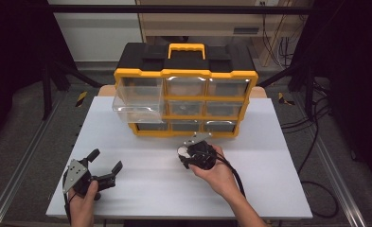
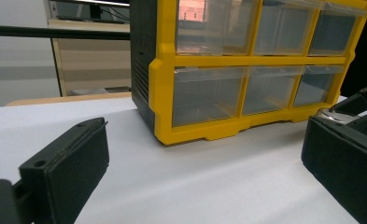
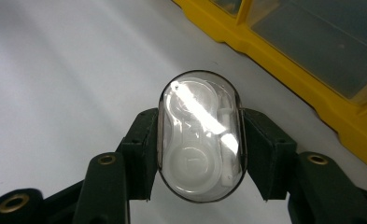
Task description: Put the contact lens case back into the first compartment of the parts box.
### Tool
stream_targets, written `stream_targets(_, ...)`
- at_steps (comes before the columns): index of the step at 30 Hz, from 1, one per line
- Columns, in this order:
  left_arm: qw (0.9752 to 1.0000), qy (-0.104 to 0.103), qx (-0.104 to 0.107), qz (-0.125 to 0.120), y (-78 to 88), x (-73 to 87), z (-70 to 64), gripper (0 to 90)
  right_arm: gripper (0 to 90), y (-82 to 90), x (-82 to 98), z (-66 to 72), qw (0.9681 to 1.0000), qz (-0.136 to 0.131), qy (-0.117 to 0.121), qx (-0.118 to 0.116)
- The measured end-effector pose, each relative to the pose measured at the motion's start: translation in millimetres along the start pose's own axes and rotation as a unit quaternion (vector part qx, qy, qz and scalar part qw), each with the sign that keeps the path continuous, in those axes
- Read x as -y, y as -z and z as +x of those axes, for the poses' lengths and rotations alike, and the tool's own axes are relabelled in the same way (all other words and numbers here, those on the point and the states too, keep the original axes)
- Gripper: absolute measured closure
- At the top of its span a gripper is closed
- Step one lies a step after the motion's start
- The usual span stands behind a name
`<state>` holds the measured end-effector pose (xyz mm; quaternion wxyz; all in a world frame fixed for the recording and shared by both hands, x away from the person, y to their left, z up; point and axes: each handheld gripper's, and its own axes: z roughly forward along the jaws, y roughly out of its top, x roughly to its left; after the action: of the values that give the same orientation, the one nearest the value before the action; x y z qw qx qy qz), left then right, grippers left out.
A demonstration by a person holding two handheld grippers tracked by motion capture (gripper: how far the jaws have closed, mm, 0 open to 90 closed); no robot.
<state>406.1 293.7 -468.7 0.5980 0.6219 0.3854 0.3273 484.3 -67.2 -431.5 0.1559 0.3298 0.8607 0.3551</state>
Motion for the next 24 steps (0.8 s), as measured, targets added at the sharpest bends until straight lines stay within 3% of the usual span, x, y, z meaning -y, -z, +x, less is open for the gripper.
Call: stream_targets(24,1.0000,0.000,-0.003,-0.005,1.3,-0.7,1.6,0.6,49.0,31.4,-20.2,0.4,0.9994,-0.023,0.022,0.013)
